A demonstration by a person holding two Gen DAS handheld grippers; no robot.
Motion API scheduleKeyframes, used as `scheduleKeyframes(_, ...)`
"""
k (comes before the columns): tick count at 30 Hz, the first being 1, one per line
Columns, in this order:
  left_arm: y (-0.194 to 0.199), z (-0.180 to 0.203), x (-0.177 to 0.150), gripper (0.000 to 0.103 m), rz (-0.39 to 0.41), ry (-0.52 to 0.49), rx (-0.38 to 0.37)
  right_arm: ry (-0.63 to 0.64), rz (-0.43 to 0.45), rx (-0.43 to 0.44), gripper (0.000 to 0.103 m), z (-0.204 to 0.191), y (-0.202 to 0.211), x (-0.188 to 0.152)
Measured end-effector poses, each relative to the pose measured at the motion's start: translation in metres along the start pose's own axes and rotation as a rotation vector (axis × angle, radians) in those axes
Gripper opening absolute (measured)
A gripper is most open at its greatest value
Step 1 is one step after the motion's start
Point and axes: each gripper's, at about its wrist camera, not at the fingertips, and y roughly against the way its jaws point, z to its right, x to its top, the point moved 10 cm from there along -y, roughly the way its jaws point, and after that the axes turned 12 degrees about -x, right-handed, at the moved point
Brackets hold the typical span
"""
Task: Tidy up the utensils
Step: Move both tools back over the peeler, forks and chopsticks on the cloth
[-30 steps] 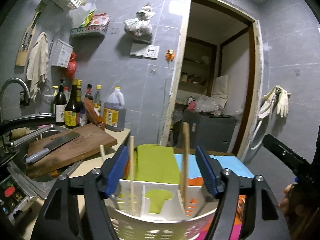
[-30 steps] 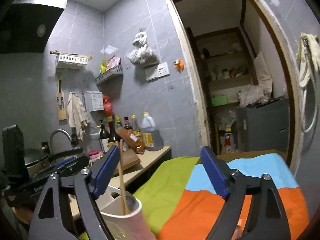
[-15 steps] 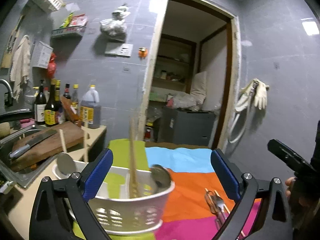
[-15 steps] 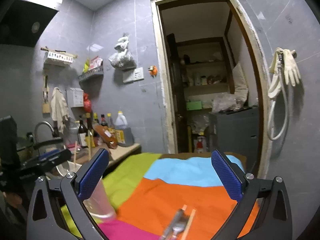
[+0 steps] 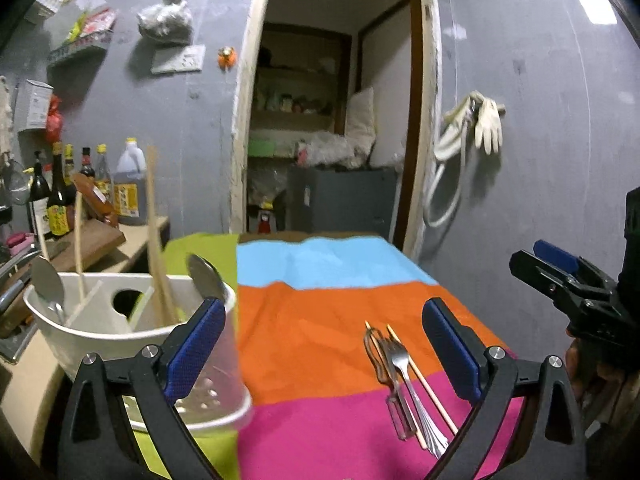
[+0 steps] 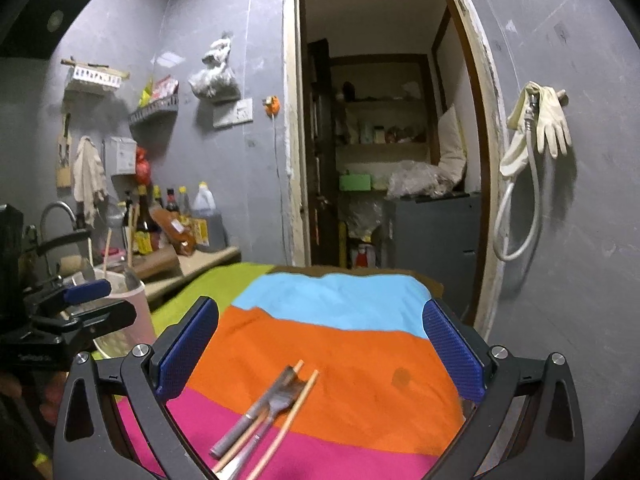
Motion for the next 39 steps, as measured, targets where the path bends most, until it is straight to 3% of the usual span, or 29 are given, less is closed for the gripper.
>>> scheduleKeyframes(12,-0.046,0.014,-0.042,0.096,-0.203,-0.014,-0.046,0.005,-0.177,0.028,0.102,0.013,-0.027,-0.047)
scheduleKeyframes(15,-0.056,0.016,-0.051,0.094,-0.255,0.010,-0.071,0.009,-0.227,0.040,0.095,0.012,-0.034,-0.057)
scheduleKeyframes(20,-0.077,0.017,-0.065,0.073,-0.361,0.054,-0.122,-0.001,-0.303,0.049,0.074,0.013,-0.045,-0.071)
scheduleKeyframes(29,-0.108,0.016,-0.096,0.044,-0.526,0.151,-0.196,-0.023,-0.439,0.070,0.056,0.016,-0.063,-0.091)
scheduleKeyframes(34,-0.118,0.017,-0.105,0.038,-0.579,0.210,-0.243,-0.022,-0.501,0.092,0.051,0.013,-0.070,-0.102)
scheduleKeyframes(39,-0.125,0.019,-0.103,0.032,-0.590,0.197,-0.254,-0.039,-0.529,0.100,0.051,0.014,-0.074,-0.107)
